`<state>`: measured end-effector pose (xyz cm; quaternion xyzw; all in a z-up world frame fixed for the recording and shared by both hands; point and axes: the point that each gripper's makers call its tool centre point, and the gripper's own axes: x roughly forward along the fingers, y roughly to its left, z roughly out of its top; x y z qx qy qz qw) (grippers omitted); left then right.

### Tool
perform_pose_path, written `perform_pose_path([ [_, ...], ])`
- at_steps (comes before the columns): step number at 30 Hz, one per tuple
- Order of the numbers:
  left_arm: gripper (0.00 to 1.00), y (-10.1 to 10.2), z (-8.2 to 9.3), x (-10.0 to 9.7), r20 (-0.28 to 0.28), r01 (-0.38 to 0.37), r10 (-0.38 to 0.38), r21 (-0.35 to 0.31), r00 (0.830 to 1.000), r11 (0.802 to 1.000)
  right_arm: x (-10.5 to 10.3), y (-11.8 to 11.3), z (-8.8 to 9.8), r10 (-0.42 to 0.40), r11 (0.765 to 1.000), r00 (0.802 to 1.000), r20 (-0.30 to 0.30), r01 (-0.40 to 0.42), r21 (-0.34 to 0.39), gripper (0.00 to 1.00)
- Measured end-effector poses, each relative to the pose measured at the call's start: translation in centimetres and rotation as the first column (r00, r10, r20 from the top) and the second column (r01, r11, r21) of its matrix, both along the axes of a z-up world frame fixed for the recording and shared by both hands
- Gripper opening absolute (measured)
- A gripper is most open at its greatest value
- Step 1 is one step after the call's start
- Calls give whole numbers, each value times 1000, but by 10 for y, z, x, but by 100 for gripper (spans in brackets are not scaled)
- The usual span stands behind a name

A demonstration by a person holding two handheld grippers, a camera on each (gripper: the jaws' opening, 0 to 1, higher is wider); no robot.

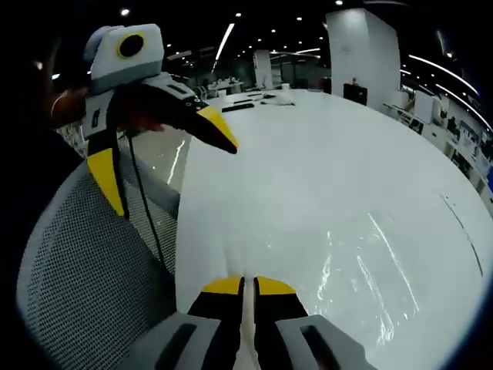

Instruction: Open the resealable bag by pulling the two sides of the seal apart until the entire bag opening is separated and visibly accessible.

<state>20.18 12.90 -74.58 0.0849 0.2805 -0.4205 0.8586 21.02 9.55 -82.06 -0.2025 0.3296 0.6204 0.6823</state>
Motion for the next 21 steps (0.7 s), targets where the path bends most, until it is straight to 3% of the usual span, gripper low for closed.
perform_pose_path([
  [4, 54, -7, -7, -6, 16, 74, -75, 59, 997, 995, -15, -3, 2, 8, 1000, 1000, -14, -8, -1, 0],
  [7, 47, -9, -13, -4, 68, 113, -122, 123, 990, 986, -22, -5, 4, 3, 1000, 1000, -23, -3, 5, 0],
  [10, 45, -14, -25, -11, 64, 186, -200, 177, 978, 966, -25, -6, 5, -7, 1000, 999, -33, 8, 13, 0],
  [14, 41, -16, -34, -16, 77, 263, -292, 262, 953, 928, -30, -7, 8, -4, 1000, 1000, -30, 5, 8, 0],
  [18, 41, -24, -39, -21, 114, 339, -407, 377, 906, 862, -34, -7, 9, -4, 1000, 1000, -29, 5, 11, 0],
  [21, 40, -29, -41, -24, 116, 371, -452, 414, 884, 831, -38, -7, 9, 3, 1000, 1000, -21, -3, 2, 0],
])
